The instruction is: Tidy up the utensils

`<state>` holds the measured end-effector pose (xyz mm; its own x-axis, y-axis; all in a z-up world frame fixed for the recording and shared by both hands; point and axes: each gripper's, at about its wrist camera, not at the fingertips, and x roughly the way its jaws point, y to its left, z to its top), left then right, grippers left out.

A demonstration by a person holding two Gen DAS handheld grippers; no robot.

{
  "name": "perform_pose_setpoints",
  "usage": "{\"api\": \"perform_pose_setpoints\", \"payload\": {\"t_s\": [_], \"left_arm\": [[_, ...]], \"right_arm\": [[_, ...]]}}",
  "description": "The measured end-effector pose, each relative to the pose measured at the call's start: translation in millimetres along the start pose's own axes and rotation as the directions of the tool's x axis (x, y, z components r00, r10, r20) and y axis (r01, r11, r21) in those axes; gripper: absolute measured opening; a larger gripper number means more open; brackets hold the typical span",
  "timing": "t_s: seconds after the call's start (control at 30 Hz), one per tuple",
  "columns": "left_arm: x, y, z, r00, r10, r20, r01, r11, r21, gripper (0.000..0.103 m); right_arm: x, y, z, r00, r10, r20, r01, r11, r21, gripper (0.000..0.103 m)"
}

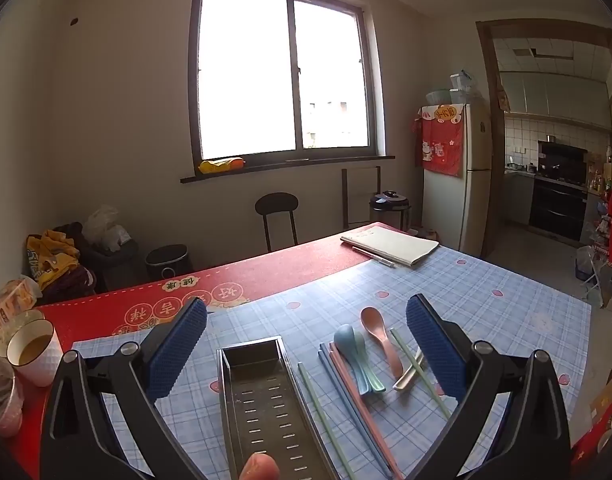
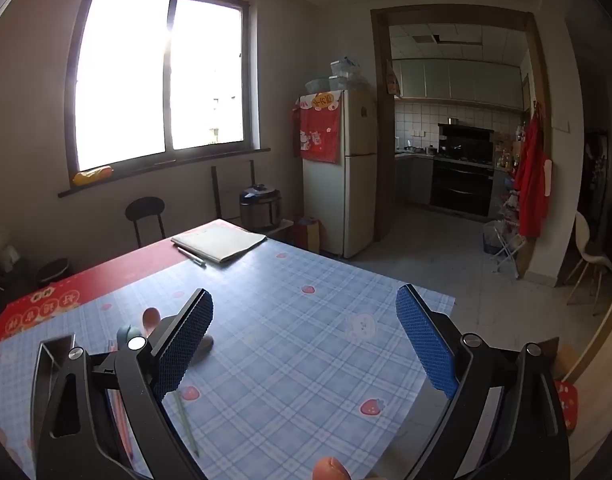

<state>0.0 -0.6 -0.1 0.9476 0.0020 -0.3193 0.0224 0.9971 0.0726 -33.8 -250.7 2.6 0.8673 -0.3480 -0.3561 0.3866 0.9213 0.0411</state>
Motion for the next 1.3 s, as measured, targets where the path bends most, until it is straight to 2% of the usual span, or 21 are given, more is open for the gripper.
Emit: {"api": "perform_pose_setpoints", "payload": {"t_s": [0.57, 1.3], "left_arm": [[-4.5, 3.6, 12.2, 1.000, 0.003, 0.019, -0.003, 1.000, -0.001, 0.098], [-6.1, 4.3, 8.1, 1.000, 0.009, 0.024, -0.009, 1.000, -0.001, 0.098]], "right_arm": [[-0.1, 2.2, 10.3, 1.000, 0.007, 0.000, -0.007, 1.000, 0.012, 0.090], [-4.6, -2.7, 8.3, 1.000, 0.006, 0.010, -0.006, 1.000, 0.019, 0.090]]}}
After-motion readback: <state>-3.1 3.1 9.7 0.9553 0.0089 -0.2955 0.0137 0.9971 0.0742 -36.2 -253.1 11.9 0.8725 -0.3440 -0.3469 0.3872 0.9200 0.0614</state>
